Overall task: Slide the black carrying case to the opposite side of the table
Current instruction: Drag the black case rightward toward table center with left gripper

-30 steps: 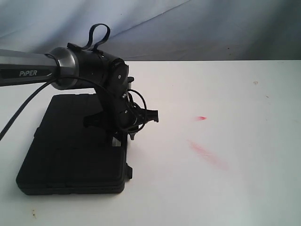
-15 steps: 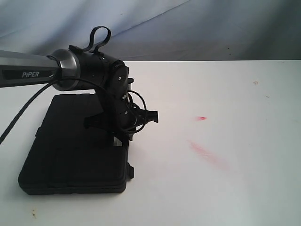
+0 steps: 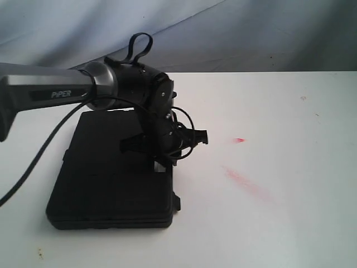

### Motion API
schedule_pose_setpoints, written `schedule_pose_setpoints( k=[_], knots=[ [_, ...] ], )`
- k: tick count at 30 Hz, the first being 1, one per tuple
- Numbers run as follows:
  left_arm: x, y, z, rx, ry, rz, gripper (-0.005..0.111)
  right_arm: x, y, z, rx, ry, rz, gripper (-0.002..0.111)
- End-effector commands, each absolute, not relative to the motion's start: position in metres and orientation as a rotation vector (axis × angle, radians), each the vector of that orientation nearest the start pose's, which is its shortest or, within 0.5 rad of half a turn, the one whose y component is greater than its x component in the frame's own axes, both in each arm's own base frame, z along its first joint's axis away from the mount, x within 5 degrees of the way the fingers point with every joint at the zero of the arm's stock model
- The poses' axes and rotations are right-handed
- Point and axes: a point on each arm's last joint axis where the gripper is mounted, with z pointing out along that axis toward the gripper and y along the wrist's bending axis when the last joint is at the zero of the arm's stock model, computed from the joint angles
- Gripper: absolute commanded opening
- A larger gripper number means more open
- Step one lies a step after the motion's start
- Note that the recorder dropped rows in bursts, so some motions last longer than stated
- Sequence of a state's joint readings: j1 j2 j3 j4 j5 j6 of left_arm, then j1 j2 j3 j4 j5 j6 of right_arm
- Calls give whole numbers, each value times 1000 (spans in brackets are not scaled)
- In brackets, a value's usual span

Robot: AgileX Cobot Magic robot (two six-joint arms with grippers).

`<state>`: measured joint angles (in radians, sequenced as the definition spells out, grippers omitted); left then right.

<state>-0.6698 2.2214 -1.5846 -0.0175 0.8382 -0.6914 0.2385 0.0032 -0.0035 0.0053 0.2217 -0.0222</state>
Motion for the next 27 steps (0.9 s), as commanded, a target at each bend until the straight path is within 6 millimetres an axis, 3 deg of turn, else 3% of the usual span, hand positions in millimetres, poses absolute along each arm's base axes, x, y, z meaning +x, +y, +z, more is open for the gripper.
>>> schedule_pose_setpoints(
  k=[1,4,8,23,27],
  knots=[
    [349,-311,131,-13,2990,-262,0,54,13,193,-207,1696,167,0],
    [349,-328,130,20,2993,-266,0,54,13,193,-207,1696,167,0],
    [352,-336,127,7,3020,-279,0,54,13,193,-207,1696,167,0],
    [357,-340,130,-33,2985,-314,0,54,13,193,-207,1696,167,0],
    [357,-340,130,-33,2981,-318,6,54,13,193,-207,1696,167,0]
  ],
)
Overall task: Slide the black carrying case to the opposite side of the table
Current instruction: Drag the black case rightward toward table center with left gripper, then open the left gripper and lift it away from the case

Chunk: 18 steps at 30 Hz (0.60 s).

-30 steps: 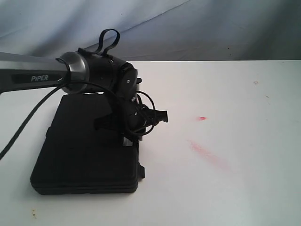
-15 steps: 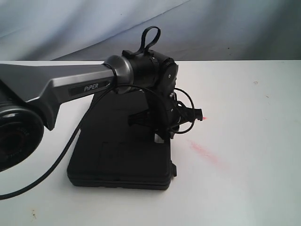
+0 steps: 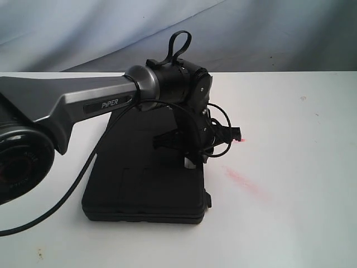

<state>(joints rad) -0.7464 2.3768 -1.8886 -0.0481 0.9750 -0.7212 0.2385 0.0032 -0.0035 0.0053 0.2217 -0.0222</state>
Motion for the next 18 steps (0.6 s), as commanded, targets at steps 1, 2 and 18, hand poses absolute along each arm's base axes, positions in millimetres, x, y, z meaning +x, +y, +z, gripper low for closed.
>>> schedule_pose_setpoints(
  k=[1,2,18],
  knots=[
    [357,-340,130,-33,2983,-316,9,54,13,193,-207,1696,167,0],
    [358,-339,130,-34,2982,-316,12,54,13,193,-207,1696,167,0],
    [359,-333,140,33,2950,-234,35,54,13,193,-207,1696,167,0]
  ],
)
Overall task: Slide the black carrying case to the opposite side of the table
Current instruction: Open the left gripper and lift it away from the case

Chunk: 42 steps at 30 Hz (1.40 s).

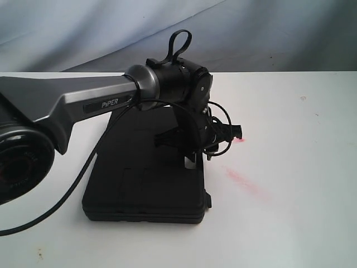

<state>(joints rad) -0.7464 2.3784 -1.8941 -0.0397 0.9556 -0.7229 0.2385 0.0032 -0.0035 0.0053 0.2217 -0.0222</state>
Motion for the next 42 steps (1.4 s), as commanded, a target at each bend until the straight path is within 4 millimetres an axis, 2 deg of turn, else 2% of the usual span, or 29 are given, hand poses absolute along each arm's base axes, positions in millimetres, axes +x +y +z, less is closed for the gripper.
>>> schedule_pose_setpoints(
  k=[1,5,9,17,21,27,29,33,42],
  knots=[
    [359,-332,143,43,2945,-217,35,54,13,193,-207,1696,167,0],
    [361,-325,169,103,2867,-166,35,54,13,193,-207,1696,167,0],
    [360,-322,207,251,2760,-200,35,54,13,193,-207,1696,167,0],
    [348,-303,276,532,2570,-145,34,54,13,193,-207,1696,167,0],
    [337,-290,298,639,2482,-113,27,54,13,193,-207,1696,167,0],
    [313,-272,314,723,2260,-212,3,54,13,193,-207,1696,167,0],
    [304,-265,320,741,2188,-243,0,54,13,193,-207,1696,167,0],
    [281,-247,326,786,2062,-277,0,54,13,193,-207,1696,167,0],
    [240,-210,325,797,2006,-284,0,54,13,193,-207,1696,167,0]
  ],
)
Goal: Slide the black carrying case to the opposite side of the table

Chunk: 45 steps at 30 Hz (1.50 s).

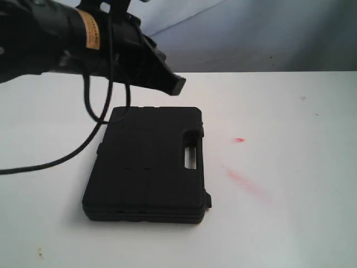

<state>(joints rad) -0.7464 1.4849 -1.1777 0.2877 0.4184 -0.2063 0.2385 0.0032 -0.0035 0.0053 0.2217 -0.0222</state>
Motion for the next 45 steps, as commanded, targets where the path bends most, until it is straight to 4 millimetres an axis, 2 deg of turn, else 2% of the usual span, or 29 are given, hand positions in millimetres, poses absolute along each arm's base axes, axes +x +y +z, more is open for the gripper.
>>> schedule_pose_setpoints(
  k=[1,9,15,19,22,28,37,45],
  knots=[
    [234,-205,324,796,1998,-292,0,54,13,193,-207,1696,167,0],
    [210,-181,331,764,1961,-310,0,54,13,193,-207,1696,167,0],
    [194,-127,316,609,1939,-331,0,54,13,193,-207,1696,167,0],
    [180,-102,311,563,1910,-296,0,54,13,193,-207,1696,167,0],
    [161,-76,304,456,1881,-279,0,54,13,193,-207,1696,167,0],
    [131,-44,284,265,1861,-259,0,54,13,193,-207,1696,167,0],
    [96,-15,259,73,1789,-164,0,54,13,193,-207,1696,167,0],
    [75,-5,232,-7,1737,-104,0,54,13,193,-207,1696,167,0]
  ],
)
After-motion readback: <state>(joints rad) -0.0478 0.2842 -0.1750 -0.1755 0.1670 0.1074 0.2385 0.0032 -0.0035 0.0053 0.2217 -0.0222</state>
